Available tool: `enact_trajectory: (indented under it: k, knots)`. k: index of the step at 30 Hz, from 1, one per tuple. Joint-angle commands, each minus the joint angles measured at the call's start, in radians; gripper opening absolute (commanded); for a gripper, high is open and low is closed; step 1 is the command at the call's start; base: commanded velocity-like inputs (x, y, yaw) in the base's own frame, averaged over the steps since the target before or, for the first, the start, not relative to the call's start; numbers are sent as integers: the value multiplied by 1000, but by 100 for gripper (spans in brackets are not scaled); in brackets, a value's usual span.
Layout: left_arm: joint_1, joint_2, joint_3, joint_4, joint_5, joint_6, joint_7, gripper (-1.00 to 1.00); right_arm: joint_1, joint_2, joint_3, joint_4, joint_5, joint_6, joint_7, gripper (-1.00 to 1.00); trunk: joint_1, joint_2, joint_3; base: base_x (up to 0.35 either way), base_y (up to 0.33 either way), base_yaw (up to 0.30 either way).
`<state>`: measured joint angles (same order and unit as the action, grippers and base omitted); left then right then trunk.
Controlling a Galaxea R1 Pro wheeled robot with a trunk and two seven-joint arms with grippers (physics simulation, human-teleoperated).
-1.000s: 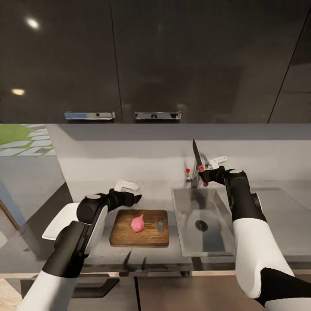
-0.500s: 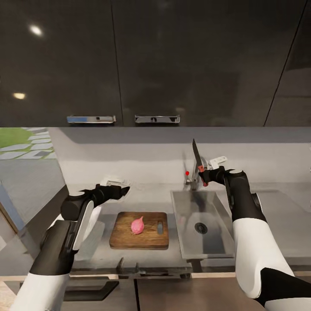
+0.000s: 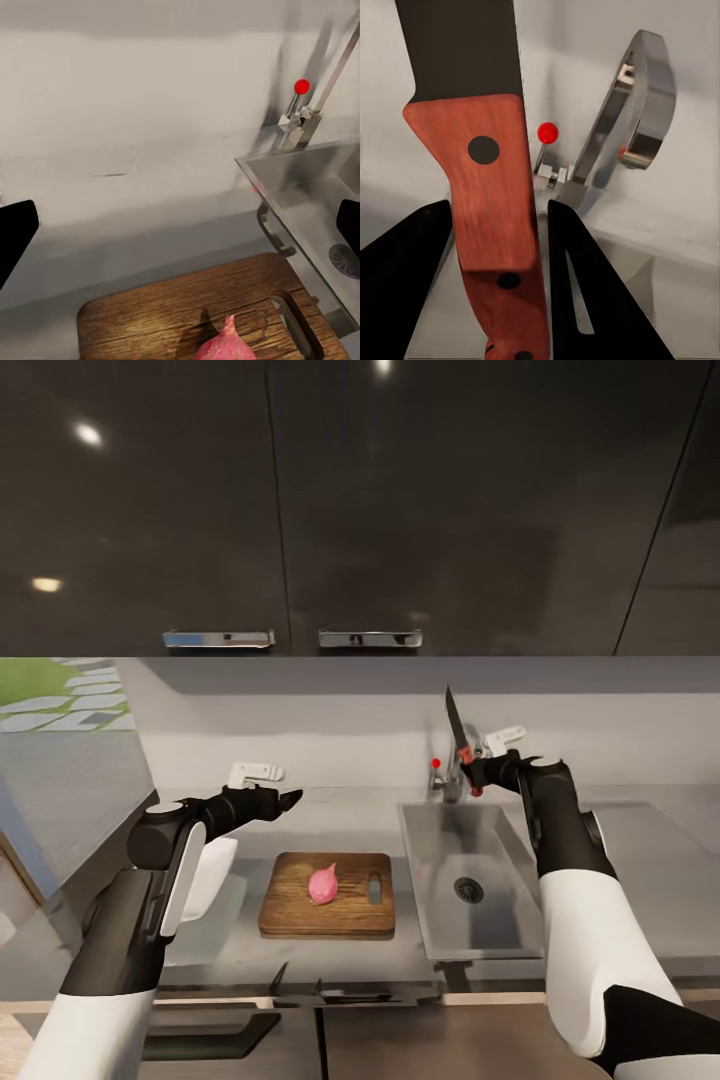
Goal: In the kitchen, take the Vidalia onion out of the sink, dice it on the chopping board with the paring knife, put the diced onion into the bowl on the countertop, then place both the paring knife and the chopping board into the sink.
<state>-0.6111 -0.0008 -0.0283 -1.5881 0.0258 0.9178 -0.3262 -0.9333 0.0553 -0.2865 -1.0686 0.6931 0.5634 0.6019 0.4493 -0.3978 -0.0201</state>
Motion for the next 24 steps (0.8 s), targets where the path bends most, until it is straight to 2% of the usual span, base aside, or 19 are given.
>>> enact_trajectory:
  k: [1,8,11,12,13,16,17,18,20,21,22,24]
  knots:
    - [-1,0,1,-1,2,6,-1,100,1,1,-4,0,10,1,10,-100,1,-2,-2,0,33,0]
    - [-1,0,1,-1,2,6,1,100,18,1,-3,42,20,-2,7,-100,1,-2,-2,0,8,0]
    - [-1,-1,1,-1,2,6,1,100,21,0,0,64,44,-5,9,-100,1,-2,-2,0,0,0]
    - [-1,-1,1,-1,2,7,1,100,24,0,9,70,97,-16,10,-100,1,-2,-2,0,0,0]
    - [-1,-1,1,-1,2,7,1,100,25,0,14,71,116,-26,10,-100,1,-2,-2,0,0,0]
    - [-1,-1,1,-1,2,7,1,100,35,0,50,74,251,-151,13,-100,1,-2,-2,0,0,0]
    - [-1,-1,1,-1,2,7,1,100,70,0,60,75,361,-274,16,-100,1,-2,-2,0,0,0]
    - [-1,-1,1,-1,2,7,1,100,81,0,62,76,399,-319,17,-100,1,-2,-2,0,0,0]
    - [-1,-1,1,-1,2,7,1,100,95,-1,63,75,457,-395,18,-100,1,-2,-2,0,0,0]
    - [-1,-1,1,-1,2,7,1,100,97,-2,64,75,467,-409,18,-100,1,-2,-2,0,0,0]
    - [-1,-1,1,-1,2,7,1,100,102,-7,63,75,496,-450,18,-100,1,-2,-2,0,37,0]
    - [-1,-1,1,-1,2,7,1,100,103,-12,63,75,511,-466,17,-100,1,-2,-2,0,92,0]
